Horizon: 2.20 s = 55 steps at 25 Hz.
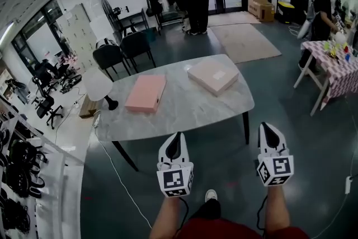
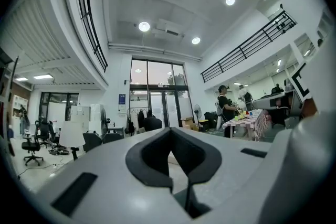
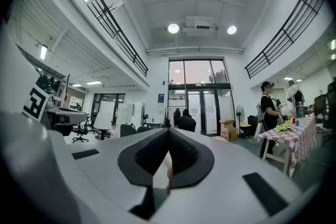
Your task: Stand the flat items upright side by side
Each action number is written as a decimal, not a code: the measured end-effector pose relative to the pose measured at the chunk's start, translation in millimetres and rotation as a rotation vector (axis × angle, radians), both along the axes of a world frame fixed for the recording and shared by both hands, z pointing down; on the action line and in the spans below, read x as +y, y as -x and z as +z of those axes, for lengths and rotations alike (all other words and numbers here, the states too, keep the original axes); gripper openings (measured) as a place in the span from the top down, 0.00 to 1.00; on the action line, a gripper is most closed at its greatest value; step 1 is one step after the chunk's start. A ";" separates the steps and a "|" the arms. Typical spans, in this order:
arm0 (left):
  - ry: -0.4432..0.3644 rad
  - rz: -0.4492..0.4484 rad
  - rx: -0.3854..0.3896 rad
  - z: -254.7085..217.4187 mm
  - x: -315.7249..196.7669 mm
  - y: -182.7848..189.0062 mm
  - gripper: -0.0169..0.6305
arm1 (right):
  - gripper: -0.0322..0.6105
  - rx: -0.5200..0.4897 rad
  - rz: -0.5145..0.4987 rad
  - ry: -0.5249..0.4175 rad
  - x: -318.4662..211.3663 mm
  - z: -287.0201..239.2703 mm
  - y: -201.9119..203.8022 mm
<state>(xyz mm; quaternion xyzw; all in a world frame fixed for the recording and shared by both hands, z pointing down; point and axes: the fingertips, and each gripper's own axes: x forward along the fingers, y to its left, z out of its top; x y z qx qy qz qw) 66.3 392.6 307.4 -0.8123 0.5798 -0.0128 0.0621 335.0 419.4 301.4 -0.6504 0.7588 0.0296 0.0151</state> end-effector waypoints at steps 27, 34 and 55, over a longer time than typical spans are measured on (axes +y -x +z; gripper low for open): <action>0.088 0.059 0.046 32.8 -266.5 -21.3 0.97 | 0.95 0.045 0.048 0.070 -252.8 4.7 -16.8; 0.088 0.018 0.011 30.1 -326.3 -68.6 0.97 | 0.95 0.003 0.000 0.058 -326.6 12.0 -65.6; 0.119 -0.132 -0.072 17.0 -480.1 -220.2 0.97 | 0.95 -0.122 -0.189 0.068 -525.2 18.3 -218.0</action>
